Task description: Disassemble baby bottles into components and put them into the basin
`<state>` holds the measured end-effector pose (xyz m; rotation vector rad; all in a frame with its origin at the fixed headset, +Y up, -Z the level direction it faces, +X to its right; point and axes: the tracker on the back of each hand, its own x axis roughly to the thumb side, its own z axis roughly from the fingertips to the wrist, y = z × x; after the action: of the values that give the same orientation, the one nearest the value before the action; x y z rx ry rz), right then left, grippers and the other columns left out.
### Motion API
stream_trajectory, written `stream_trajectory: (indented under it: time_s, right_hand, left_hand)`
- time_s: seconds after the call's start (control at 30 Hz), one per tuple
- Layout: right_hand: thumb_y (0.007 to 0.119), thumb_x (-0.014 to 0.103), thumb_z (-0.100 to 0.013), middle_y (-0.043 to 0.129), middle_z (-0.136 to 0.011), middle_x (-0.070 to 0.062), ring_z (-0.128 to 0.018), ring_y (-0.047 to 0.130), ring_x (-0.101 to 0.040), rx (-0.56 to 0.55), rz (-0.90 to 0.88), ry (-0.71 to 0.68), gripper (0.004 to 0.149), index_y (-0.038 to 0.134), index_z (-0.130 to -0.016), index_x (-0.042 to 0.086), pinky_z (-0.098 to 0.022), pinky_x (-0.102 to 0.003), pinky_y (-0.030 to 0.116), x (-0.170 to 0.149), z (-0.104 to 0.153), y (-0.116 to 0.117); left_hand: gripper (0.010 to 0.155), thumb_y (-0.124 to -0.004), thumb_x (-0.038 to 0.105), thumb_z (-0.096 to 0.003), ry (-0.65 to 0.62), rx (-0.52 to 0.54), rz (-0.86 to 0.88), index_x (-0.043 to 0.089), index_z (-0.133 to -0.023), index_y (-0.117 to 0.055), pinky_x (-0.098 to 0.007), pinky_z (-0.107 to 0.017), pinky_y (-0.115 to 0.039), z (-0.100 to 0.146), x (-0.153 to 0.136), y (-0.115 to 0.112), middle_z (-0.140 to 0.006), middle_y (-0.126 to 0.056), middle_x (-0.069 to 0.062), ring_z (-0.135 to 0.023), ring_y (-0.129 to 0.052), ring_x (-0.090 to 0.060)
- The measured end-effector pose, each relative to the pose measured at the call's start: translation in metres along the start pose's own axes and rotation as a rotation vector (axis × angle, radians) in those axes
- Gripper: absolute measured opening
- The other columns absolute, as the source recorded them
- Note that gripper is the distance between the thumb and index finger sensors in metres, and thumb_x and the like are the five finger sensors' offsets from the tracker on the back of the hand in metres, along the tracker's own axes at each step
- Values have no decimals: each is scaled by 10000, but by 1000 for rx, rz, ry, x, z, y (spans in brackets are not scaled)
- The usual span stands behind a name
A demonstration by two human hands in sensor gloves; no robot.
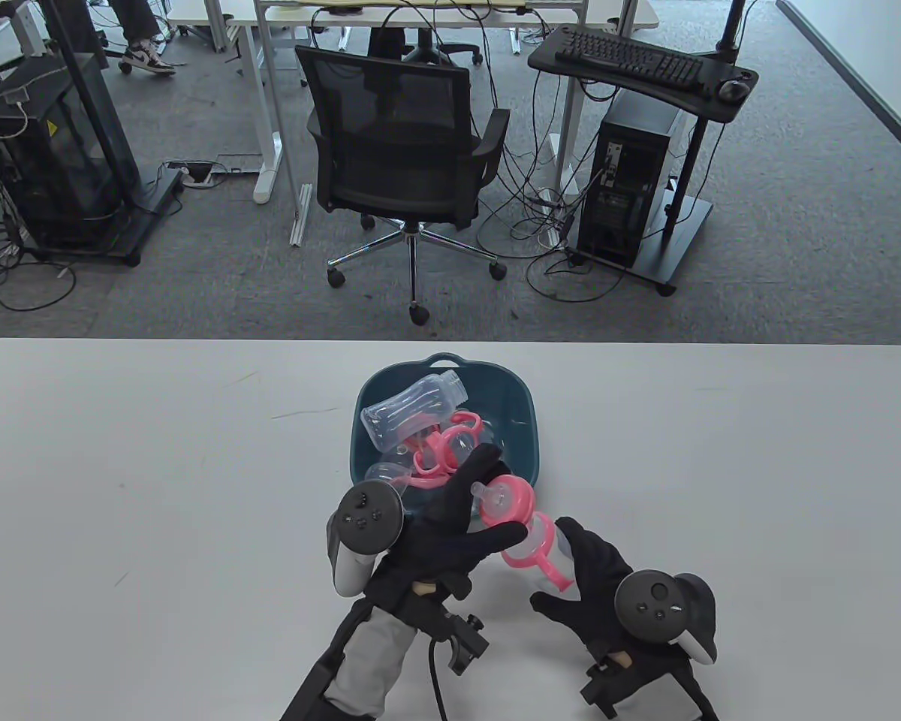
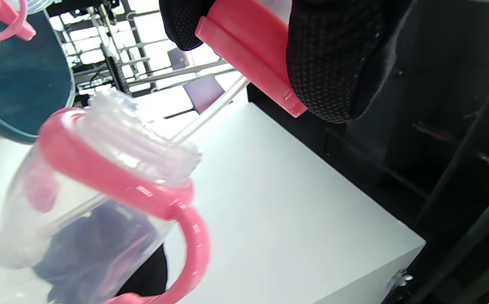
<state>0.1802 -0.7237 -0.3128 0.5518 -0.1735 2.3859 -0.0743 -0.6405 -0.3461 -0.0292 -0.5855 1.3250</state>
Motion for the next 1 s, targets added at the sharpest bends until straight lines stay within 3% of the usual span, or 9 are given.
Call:
stream_trajectory:
  time_s: [0.37,0.57,0.77,1.0]
  right_hand:
    - [902,414,-475,508,-1073,-182,-949,594,-445,15,6,4,933,296,-1109,94,-665,-691,479,-1,0,1]
    - [902,416,-474,510,-1071,-184,-949,592,-447,19,-1,6,934,297,-1109,93,-664,-691,480,-1,-1,2]
    - [902,416,-473,512,-1071,-185,-947,595,-447,26,-1,3,933,300,-1108,92,-662,-692,483,0,-1,3]
    - [902,415,-474,512,-1070,-188,-947,596,-447,30,-7,9,933,300,-1108,91,-660,-693,482,-1,-1,3]
  left_hand:
    - [848,-898,458,-439,-75,35,-15,399,-1104,-374,-590,-791,-322,2,24,5,-1140,-503,61,-1114,-572,-280]
    - [846,-897,453,-442,-84,35,-90,387,-1106,-377,-587,-794,-333,-7,54,12,-1141,-503,45,-1098,-604,-283]
    - [844,-895,454,-443,-97,65,-128,389,-1107,-379,-588,-796,-335,-18,83,29,-1143,-503,48,-1100,-608,-276]
    - [842,-895,454,-443,-45,144,-135,394,-1105,-379,-589,-798,-336,-31,85,54,-1144,-502,51,-1103,-608,-274]
